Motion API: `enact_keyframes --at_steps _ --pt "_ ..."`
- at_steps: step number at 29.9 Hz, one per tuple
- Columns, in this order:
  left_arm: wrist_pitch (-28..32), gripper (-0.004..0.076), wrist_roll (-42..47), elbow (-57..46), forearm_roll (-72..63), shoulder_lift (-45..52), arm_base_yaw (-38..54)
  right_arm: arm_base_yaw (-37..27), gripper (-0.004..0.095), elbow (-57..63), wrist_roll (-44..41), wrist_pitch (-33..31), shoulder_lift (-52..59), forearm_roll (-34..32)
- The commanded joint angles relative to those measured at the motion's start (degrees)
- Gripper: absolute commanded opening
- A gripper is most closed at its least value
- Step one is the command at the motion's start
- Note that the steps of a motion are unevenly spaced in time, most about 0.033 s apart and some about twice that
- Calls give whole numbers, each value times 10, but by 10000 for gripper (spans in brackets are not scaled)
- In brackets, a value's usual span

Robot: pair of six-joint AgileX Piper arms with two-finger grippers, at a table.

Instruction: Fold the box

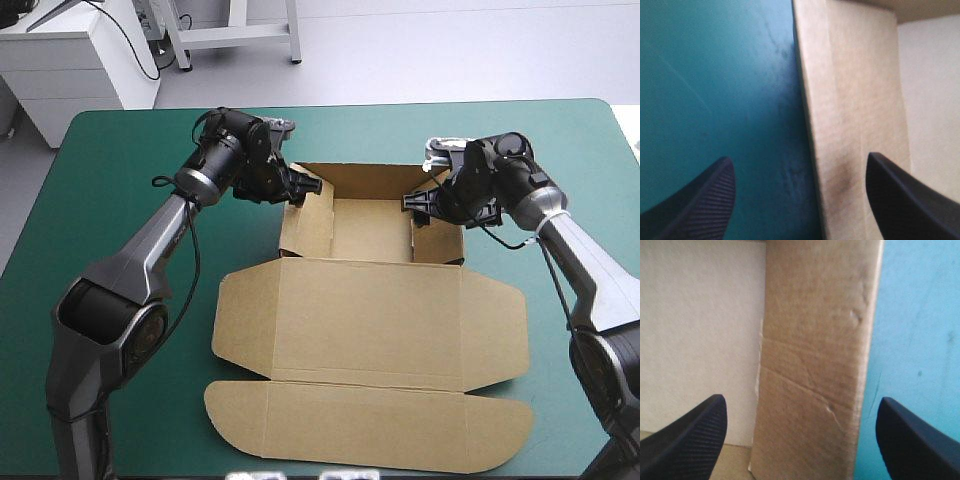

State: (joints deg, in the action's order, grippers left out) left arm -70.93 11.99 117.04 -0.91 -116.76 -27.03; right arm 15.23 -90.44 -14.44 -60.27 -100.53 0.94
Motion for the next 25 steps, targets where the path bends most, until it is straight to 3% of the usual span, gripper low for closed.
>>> enact_keyframes --at_steps 1,4,6,11,19,25 --pt "-27 526 1 81 2 37 -4 -12 755 -64 -2 -2 26 -9" --pt "-28 515 1 137 -19 42 -4 -14 755 -104 -5 -36 28 -22" --pt "-28 458 1 158 -31 55 -4 -14 755 -122 -5 -60 33 -34" --pt "-28 -4 -12 140 -20 116 -4 -14 748 -121 -5 -114 55 -58" --pt "-27 -8 -12 13 36 227 -16 -11 742 -63 -8 -114 63 -18" --pt "-22 -8 -17 -165 39 328 -16 -11 742 12 -8 -79 63 -17"
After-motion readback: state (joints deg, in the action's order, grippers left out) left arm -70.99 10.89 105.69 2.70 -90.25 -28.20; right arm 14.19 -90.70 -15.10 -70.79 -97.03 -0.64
